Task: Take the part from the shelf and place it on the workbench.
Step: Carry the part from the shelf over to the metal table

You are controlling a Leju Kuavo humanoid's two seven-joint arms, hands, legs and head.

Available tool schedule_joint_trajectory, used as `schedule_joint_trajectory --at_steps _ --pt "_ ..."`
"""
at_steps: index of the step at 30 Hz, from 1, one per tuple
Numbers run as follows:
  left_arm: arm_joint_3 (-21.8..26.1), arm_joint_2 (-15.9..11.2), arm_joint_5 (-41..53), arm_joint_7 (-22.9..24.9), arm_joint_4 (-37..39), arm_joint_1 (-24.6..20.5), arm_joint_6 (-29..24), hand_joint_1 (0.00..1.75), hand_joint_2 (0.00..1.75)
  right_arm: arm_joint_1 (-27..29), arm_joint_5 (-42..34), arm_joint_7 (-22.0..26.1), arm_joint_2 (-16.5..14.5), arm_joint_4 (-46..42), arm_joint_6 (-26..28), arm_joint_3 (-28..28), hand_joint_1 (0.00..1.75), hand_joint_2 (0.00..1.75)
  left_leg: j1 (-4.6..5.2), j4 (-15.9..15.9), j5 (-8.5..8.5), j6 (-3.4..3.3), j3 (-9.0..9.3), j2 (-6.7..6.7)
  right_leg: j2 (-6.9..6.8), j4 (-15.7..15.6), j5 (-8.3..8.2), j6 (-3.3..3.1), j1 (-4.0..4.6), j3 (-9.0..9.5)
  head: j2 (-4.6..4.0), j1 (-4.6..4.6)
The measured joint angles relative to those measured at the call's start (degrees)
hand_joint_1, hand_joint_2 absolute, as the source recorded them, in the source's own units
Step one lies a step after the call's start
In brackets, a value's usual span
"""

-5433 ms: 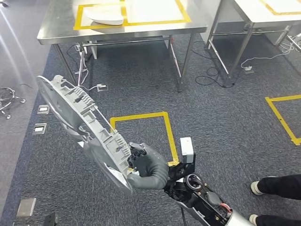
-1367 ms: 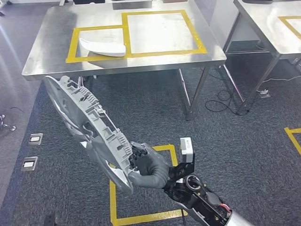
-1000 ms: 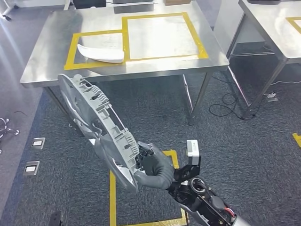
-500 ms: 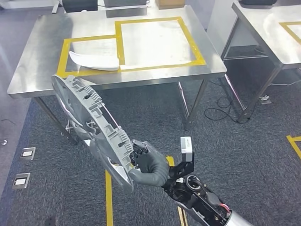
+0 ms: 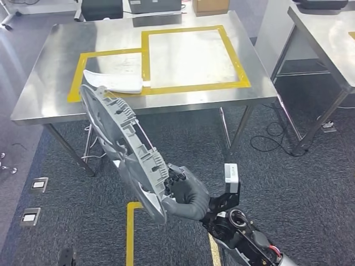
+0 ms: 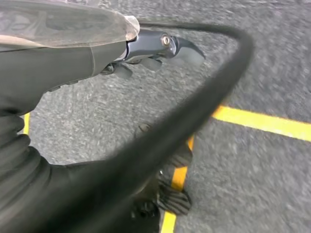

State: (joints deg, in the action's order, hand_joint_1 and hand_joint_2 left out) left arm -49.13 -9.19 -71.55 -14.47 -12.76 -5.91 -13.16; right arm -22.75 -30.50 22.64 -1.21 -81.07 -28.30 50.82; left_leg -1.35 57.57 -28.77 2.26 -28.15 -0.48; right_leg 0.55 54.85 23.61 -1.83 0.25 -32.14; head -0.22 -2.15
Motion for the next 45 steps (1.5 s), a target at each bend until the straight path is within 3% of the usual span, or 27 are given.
schedule_joint_trajectory --at_steps 3,4,5,6,8,10,14,15,16,19,20,21,23,24,26,30,31,33,35,36,37,38,39,41,42,45 --pt "-0.07 -0.02 -0.01 0.01 0.00 -0.25 0.22 0.00 1.75 -0.13 -0.03 0.04 0.01 -0.13 -0.09 0.01 1.61 1.75 -0.03 11.30 -3.67 0.52 -7.47 0.08 -0.03 -0.53 0.64 -0.58 0.00 0.95 0.00 1.20" --pt "-0.09 -0.04 -0.02 0.01 0.00 -0.16 0.27 0.00 1.75 -0.04 -0.04 0.04 0.01 -0.14 -0.16 0.03 1.61 1.75 -0.01 13.73 -4.62 0.60 -9.69 0.08 0.04 -0.53 1.04 -0.73 0.07 1.36 0.00 1.57" --pt "-0.12 -0.06 -0.03 0.01 0.01 -0.05 0.29 0.00 1.75 0.05 -0.06 0.04 0.01 -0.13 -0.22 0.06 1.61 1.75 0.03 14.15 -4.55 0.53 -10.99 0.08 0.14 -0.53 1.49 -0.81 0.15 1.89 0.00 1.88" --pt "-0.14 -0.11 -0.03 0.01 0.01 0.03 0.31 0.00 1.75 0.12 -0.08 0.07 0.01 -0.13 -0.28 0.08 1.61 1.75 0.11 12.28 -2.97 0.30 -11.21 0.08 0.23 -0.53 1.98 -0.83 0.24 2.56 0.00 2.24" --pt "-0.16 -0.27 -0.04 0.01 0.02 0.13 0.31 0.00 1.75 0.12 -0.07 0.19 0.01 -0.13 -0.34 0.08 1.61 1.75 0.46 4.42 3.10 -0.57 -9.60 0.14 0.29 -0.55 3.08 -0.70 0.39 3.80 0.00 2.88" --pt "-0.17 -0.44 -0.04 0.01 0.03 0.19 0.32 0.00 1.75 0.10 -0.04 0.31 0.01 -0.14 -0.41 0.09 1.61 1.75 0.94 -1.68 6.32 -1.29 -8.25 0.16 0.42 -0.45 4.23 -0.33 0.70 4.43 0.00 3.30" --pt "-0.21 -0.38 -0.06 0.01 0.04 0.28 0.34 0.00 1.75 0.11 0.10 0.28 0.01 -0.21 -0.56 0.08 1.61 1.75 0.68 -3.29 6.24 -2.00 -6.81 0.10 0.59 0.74 6.02 0.72 0.94 5.65 0.00 2.96" --pt "-0.21 -0.35 -0.05 0.01 0.04 0.26 0.34 0.00 1.75 0.07 0.10 0.31 0.02 -0.22 -0.59 0.07 1.61 1.75 0.61 -3.29 6.12 -2.23 -6.25 0.13 0.48 2.14 7.00 1.09 0.84 5.13 0.00 2.78" --pt "-0.21 -0.34 -0.04 0.01 0.04 0.22 0.36 0.00 1.75 0.04 0.10 0.35 0.02 -0.23 -0.59 0.05 1.61 1.75 0.56 -3.29 5.94 -2.44 -5.77 0.13 0.34 4.80 8.28 1.50 0.68 3.85 0.00 2.56" --pt "-0.21 -0.36 -0.06 0.01 0.04 0.20 0.37 0.00 1.75 0.22 0.13 0.43 0.06 -0.24 -0.66 0.05 1.61 1.75 0.52 -3.26 4.84 -2.63 -4.61 0.14 0.03 15.66 12.27 2.42 0.01 -2.60 0.00 1.79" --pt "-0.22 -0.34 -0.09 0.01 0.04 0.27 0.37 0.00 1.75 0.33 0.15 0.42 0.08 -0.24 -0.70 0.06 1.61 1.75 0.47 -3.25 4.38 -2.55 -4.08 0.12 -0.03 16.71 12.29 2.55 -0.18 -3.86 0.00 1.58" --pt "-0.22 -0.32 -0.14 0.01 0.04 0.33 0.37 0.00 1.75 0.41 0.16 0.42 0.10 -0.24 -0.75 0.06 1.61 1.75 0.40 -3.25 3.91 -2.44 -3.43 0.07 -0.07 15.48 11.02 2.60 -0.31 -4.04 0.00 1.39" --pt "-0.22 -0.24 -0.23 0.01 0.04 0.43 0.34 0.00 1.75 0.44 0.19 0.42 0.11 -0.23 -0.87 0.06 1.61 1.75 0.25 -3.30 2.92 -2.09 -1.99 -0.01 -0.12 8.08 5.57 2.47 -0.40 -2.13 0.00 0.88" --pt "-0.22 -0.21 -0.26 0.01 0.04 0.42 0.33 0.00 1.75 0.42 0.18 0.43 0.12 -0.23 -0.94 0.06 1.61 1.75 0.23 -3.34 2.51 -1.85 -1.41 -0.07 -0.16 4.53 3.62 2.30 -0.25 -1.17 0.00 0.64" --pt "-0.22 -0.19 -0.30 0.01 0.04 0.34 0.31 0.00 1.75 0.41 0.17 0.45 0.13 -0.24 -1.02 0.06 1.61 1.75 0.27 -3.36 1.99 -1.19 -0.86 -0.12 -0.19 0.96 1.82 1.59 0.07 -0.06 0.00 0.29" --pt "-0.22 -0.22 -0.34 -0.01 0.04 0.27 0.31 0.00 1.75 0.38 0.18 0.43 0.12 -0.27 -1.02 0.03 1.61 1.75 0.25 -1.05 1.09 -0.12 -1.39 0.00 -0.05 0.26 1.65 0.18 -0.08 1.37 0.00 0.70" --pt "-0.22 -0.21 -0.34 -0.01 0.04 0.18 0.31 0.00 1.75 0.33 0.17 0.46 0.11 -0.27 -1.02 0.02 1.61 1.75 0.22 1.55 0.04 0.07 -2.79 0.06 -0.07 0.03 1.72 -0.02 -0.20 1.81 0.00 1.06" --pt "-0.22 -0.19 -0.33 -0.02 0.04 0.08 0.31 0.00 1.75 0.28 0.17 0.50 0.11 -0.26 -1.02 0.02 1.61 1.75 0.22 9.11 -2.76 0.35 -7.47 0.12 -0.15 -0.10 2.10 -0.39 -0.18 2.18 0.00 1.90" --pt "-0.23 -0.19 -0.37 -0.02 0.04 0.19 0.28 0.00 1.75 0.51 0.19 0.51 0.11 -0.26 -0.99 0.04 1.61 1.75 0.23 13.87 -3.59 0.36 -11.55 0.12 -0.08 -0.09 2.68 -0.58 -0.10 2.65 0.00 2.44" --pt "-0.23 -0.20 -0.39 -0.02 0.04 0.30 0.25 0.00 1.75 0.65 0.18 0.53 0.11 -0.26 -0.93 0.03 1.61 1.75 0.24 13.20 -2.29 0.28 -12.13 0.12 0.00 -0.09 3.03 -0.59 -0.08 3.04 0.00 2.67" --pt "-0.23 -0.21 -0.40 -0.02 0.04 0.36 0.20 0.00 1.75 0.75 0.18 0.59 0.11 -0.26 -0.81 0.01 1.61 1.75 0.24 10.37 0.13 0.15 -11.61 0.13 0.08 -0.09 3.43 -0.52 -0.08 3.55 0.00 2.95" --pt "-0.23 -0.23 -0.40 -0.02 0.04 0.42 0.13 0.00 1.75 0.80 0.18 0.68 0.11 -0.26 -0.68 -0.03 1.61 1.75 0.25 6.18 3.08 -0.01 -10.30 0.16 0.12 -0.12 3.86 -0.38 -0.08 4.04 0.00 3.25" --pt "-0.23 -0.23 -0.39 -0.01 0.04 0.43 0.06 0.00 1.75 0.80 0.18 0.78 0.12 -0.26 -0.55 -0.11 1.61 1.75 0.31 2.34 4.88 -0.16 -8.99 0.22 0.15 -0.07 4.31 -0.17 -0.01 4.57 0.00 3.51" --pt "-0.24 -0.20 -0.39 0.03 0.04 0.37 -0.05 0.00 1.75 0.81 0.17 1.07 0.13 -0.29 -0.34 -0.37 1.61 1.75 0.53 -1.99 5.37 -0.67 -7.38 0.37 0.19 -0.06 5.11 0.45 0.18 4.92 0.00 3.83" --pt "-0.25 -0.17 -0.40 0.07 0.04 0.37 -0.07 0.00 1.75 0.84 0.16 1.16 0.14 -0.33 -0.24 -0.51 1.61 1.75 0.58 -2.33 4.66 -0.98 -7.18 0.40 0.21 0.10 5.31 0.78 0.30 5.15 0.00 3.80" --pt "-0.24 -0.08 -0.45 0.16 0.04 0.57 -0.07 0.00 1.75 0.92 0.09 1.23 0.16 -0.51 0.16 -0.81 1.61 1.75 0.29 -2.60 4.86 -2.00 -5.80 0.37 0.06 1.60 6.48 1.73 0.29 5.44 0.00 3.23"
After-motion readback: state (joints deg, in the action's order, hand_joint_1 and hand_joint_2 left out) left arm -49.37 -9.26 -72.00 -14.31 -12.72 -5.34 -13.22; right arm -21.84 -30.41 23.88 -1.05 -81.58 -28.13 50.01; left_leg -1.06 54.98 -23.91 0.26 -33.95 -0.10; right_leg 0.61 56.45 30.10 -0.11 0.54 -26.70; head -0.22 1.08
